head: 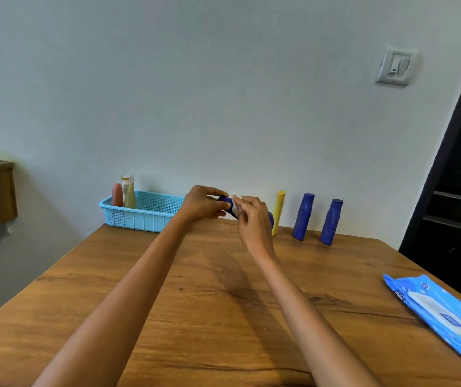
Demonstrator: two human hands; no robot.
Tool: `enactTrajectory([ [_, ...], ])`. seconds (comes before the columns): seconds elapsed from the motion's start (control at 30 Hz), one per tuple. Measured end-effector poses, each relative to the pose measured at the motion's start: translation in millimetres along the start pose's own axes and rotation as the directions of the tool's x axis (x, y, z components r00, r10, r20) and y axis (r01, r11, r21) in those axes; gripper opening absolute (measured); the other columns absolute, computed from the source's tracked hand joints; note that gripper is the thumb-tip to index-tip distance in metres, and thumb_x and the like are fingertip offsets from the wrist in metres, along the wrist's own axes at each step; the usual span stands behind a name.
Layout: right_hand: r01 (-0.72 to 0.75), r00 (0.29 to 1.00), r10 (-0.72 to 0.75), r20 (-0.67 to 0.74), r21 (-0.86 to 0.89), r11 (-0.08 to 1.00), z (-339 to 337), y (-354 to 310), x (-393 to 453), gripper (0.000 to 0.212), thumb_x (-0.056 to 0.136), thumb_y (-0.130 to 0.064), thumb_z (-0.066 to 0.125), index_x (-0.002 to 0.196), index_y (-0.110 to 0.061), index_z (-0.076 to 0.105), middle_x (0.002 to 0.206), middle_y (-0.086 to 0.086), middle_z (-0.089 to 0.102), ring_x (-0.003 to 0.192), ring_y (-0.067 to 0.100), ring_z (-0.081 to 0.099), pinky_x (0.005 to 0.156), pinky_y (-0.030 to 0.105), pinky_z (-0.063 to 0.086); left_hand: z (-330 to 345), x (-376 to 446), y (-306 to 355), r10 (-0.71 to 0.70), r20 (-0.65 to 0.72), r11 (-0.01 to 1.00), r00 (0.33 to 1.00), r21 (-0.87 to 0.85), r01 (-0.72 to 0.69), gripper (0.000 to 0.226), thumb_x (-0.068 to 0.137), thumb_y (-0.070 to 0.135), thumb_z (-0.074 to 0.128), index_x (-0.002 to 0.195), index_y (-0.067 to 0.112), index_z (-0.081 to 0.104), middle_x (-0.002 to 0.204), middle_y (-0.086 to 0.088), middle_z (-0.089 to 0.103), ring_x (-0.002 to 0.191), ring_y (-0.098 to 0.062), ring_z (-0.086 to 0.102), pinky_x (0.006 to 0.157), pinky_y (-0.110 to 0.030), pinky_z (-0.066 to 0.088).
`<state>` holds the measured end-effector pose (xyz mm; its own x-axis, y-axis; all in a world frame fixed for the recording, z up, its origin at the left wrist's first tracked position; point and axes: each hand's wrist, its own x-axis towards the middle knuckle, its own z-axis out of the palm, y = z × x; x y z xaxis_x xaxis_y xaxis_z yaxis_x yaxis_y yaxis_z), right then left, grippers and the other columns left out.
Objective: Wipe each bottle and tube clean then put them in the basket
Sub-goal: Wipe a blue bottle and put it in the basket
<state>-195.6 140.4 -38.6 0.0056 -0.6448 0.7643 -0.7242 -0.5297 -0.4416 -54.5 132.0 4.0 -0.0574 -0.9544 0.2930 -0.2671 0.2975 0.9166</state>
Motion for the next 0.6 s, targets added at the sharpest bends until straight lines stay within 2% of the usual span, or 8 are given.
enactTrajectory([
  [0.1,0.009,0.997,-0.016,-0.080,-0.078,0.997,-7,17,1,0.040,0.092,-0.009,0.053,0.130,-0.021,0.055,0.124,-0.002,0.059,0.110,0.014,0.049,0.084,0.017,0.038,-3,-3,2,0.042,-0.005,0.997,0.999,-0.067,-0.042,0.029,0.078,0.008,0.072,0.107,0.011,0.068,0.097,-0.011,0.072,0.083,-0.020,0.071,0.083,-0.031,0.056],
  [0.2,-0.199,0.979,0.192,-0.072,-0.107,0.974,-16,42,3,0.034,0.095,-0.015,0.048,0.127,-0.020,0.058,0.124,-0.001,0.060,0.109,0.016,0.050,0.085,0.026,0.044,-6,-4,3,0.068,0.030,0.992,0.997,-0.111,-0.065,0.031,0.078,0.008,0.073,0.108,0.014,0.068,0.097,-0.008,0.072,0.087,-0.019,0.070,0.084,-0.030,0.056],
  [0.23,-0.286,0.958,0.284,-0.038,-0.048,0.957,-20,48,4,0.031,0.097,-0.016,0.046,0.125,-0.018,0.060,0.122,0.001,0.062,0.106,0.016,0.051,0.084,0.027,0.046,-6,-4,4,0.080,0.041,0.991,0.996,-0.112,-0.075,0.031,0.078,0.008,0.072,0.108,0.014,0.069,0.097,-0.007,0.072,0.087,-0.017,0.070,0.083,-0.029,0.056],
  [0.3,-0.444,0.896,0.437,0.078,0.180,0.878,-28,55,2,0.029,0.098,-0.019,0.045,0.122,-0.014,0.061,0.113,0.002,0.064,0.097,0.013,0.055,0.076,0.023,0.049,-6,-4,5,0.102,0.056,0.989,0.993,-0.111,-0.095,0.029,0.078,0.006,0.072,0.106,0.015,0.069,0.097,-0.005,0.071,0.088,-0.015,0.068,0.082,-0.028,0.056],
  [0.37,-0.610,0.788,0.570,0.232,0.413,0.676,-34,55,0,0.028,0.097,-0.022,0.049,0.121,-0.014,0.061,0.106,0.000,0.064,0.092,0.012,0.057,0.067,0.018,0.046,-6,-5,5,0.110,0.058,0.989,0.992,-0.111,-0.103,0.029,0.078,0.006,0.072,0.105,0.016,0.069,0.098,-0.005,0.071,0.089,-0.014,0.067,0.081,-0.026,0.056],
  [0.43,-0.716,0.664,0.658,0.355,0.556,0.423,-39,57,-1,0.025,0.095,-0.021,0.052,0.117,-0.011,0.059,0.104,0.006,0.065,0.088,0.015,0.061,0.066,0.022,0.049,-6,-6,6,0.111,0.048,0.986,0.993,-0.128,-0.104,0.028,0.079,0.005,0.071,0.105,0.017,0.068,0.098,-0.004,0.070,0.089,-0.014,0.067,0.078,-0.023,0.057],
  [0.53,-0.741,0.537,0.686,0.491,0.663,0.106,-40,57,-2,0.018,0.094,-0.019,0.054,0.106,-0.006,0.057,0.086,0.010,0.062,0.072,0.017,0.058,0.063,0.026,0.049,-7,-5,8,0.138,-0.004,0.981,0.990,-0.137,-0.137,0.028,0.080,0.003,0.070,0.104,0.017,0.067,0.099,-0.002,0.068,0.090,-0.012,0.065,0.072,-0.017,0.056],
  [0.6,-0.740,0.492,0.683,0.540,0.673,0.002,-38,55,-1,0.013,0.093,-0.017,0.056,0.099,-0.006,0.056,0.085,0.012,0.060,0.072,0.018,0.057,0.062,0.026,0.049,-7,-2,9,0.188,-0.052,0.979,0.981,-0.066,-0.191,0.029,0.079,0.006,0.071,0.103,0.020,0.068,0.099,0.002,0.068,0.094,-0.010,0.064,0.074,-0.017,0.055],
])
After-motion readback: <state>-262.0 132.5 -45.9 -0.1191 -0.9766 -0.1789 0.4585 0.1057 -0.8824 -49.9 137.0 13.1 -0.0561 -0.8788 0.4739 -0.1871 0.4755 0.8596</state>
